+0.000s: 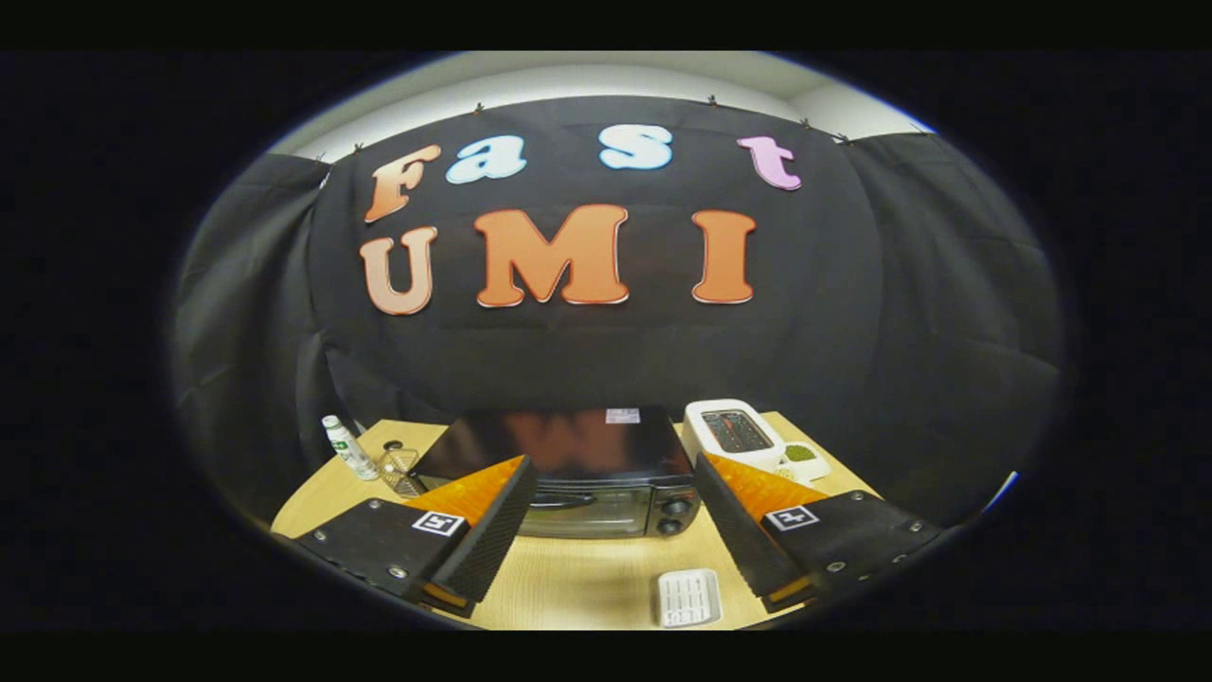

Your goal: Open the toaster oven, put the food inside, and close the toaster oven door.

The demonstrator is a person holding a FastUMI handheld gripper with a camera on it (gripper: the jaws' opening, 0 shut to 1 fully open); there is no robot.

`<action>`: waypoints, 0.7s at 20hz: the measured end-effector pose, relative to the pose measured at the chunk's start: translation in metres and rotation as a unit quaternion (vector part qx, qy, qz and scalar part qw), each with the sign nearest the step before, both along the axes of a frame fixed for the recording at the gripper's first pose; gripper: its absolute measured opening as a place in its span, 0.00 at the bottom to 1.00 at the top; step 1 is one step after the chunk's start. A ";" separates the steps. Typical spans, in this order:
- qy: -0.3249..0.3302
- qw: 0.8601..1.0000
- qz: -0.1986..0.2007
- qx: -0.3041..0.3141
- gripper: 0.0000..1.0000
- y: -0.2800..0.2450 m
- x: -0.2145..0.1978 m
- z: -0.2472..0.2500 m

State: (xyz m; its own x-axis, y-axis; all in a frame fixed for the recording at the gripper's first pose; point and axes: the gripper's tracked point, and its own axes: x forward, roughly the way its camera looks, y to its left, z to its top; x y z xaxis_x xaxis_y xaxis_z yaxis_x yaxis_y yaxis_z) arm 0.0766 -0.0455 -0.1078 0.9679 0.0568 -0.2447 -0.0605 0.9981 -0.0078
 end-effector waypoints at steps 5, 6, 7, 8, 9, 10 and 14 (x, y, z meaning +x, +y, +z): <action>-0.025 1.000 -0.014 -0.004 0.99 -0.045 -0.007 0.032; -0.028 0.999 -0.016 -0.005 0.99 -0.053 -0.008 0.035; -0.032 0.999 -0.017 -0.006 0.99 -0.060 -0.008 0.038; -0.033 0.999 -0.018 -0.008 0.99 -0.067 -0.009 0.039; -0.035 0.999 -0.017 -0.007 0.99 -0.073 -0.011 0.041; -0.036 0.999 -0.015 -0.006 0.99 -0.079 -0.012 0.043; -0.040 0.999 -0.013 0.004 0.99 -0.097 -0.014 0.047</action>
State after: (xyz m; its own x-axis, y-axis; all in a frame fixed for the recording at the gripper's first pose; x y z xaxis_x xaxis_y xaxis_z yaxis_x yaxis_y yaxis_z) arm 0.0624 -0.1424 -0.0606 0.9855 0.0330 -0.1667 -0.0342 0.9994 -0.0044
